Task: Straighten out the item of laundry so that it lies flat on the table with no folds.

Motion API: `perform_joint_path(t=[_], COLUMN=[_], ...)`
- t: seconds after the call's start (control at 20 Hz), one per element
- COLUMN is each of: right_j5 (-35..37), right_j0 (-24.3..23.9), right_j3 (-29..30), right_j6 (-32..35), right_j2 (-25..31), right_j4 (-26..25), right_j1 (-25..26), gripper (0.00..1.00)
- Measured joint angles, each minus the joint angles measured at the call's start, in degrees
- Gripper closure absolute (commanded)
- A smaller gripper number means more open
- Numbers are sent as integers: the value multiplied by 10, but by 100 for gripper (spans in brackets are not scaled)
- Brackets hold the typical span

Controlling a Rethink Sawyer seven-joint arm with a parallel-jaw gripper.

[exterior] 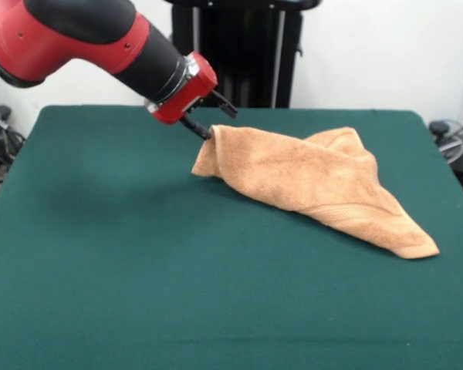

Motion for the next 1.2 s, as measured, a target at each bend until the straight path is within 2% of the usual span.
perform_joint_path(t=[1.2], right_j5=[-48], right_j0=[9], right_j3=[37], right_j6=[0], right_j2=[-2], right_j4=[0], right_j1=[-1], gripper=[0])
